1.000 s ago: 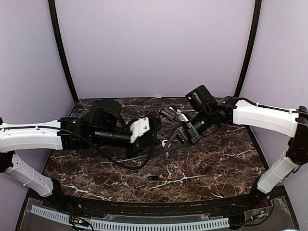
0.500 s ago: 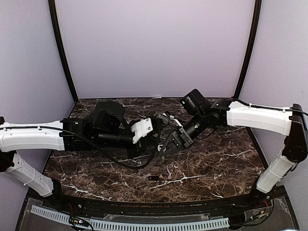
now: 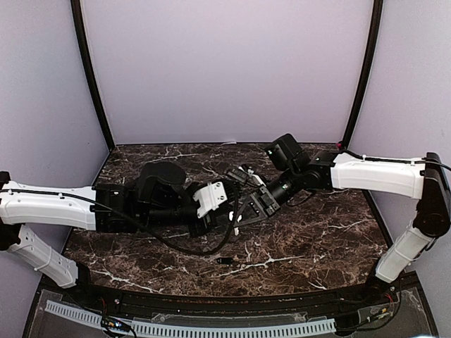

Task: Remove the keys from the keyring

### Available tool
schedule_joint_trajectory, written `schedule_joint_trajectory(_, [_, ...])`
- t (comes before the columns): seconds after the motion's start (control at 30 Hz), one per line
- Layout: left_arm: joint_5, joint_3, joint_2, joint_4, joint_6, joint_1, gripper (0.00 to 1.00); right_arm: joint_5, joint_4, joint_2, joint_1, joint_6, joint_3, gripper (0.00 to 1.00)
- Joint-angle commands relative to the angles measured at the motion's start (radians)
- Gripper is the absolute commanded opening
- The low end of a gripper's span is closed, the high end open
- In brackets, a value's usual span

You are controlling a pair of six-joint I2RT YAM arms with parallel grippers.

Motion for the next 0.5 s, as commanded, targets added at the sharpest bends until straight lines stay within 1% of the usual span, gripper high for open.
schedule_joint_trajectory(0.0, [-0.084,-0.053,0.002,0.022,0.079,-0.045,0.0,-0.047,0.126,-0.05,-0.027,0.056,-0.013,0.0])
schedule_joint_trajectory(0.27, [-0.096,-0.079,-0.002,0.042,0.153,-0.086,0.0,-0.114,0.2,-0.07,-0.044,0.125,-0.045,0.0])
schedule_joint_trajectory(0.47, [-0.092,-0.075,0.005,0.038,0.159,-0.093,0.0,-0.137,0.186,-0.062,-0.046,0.124,-0.037,0.0])
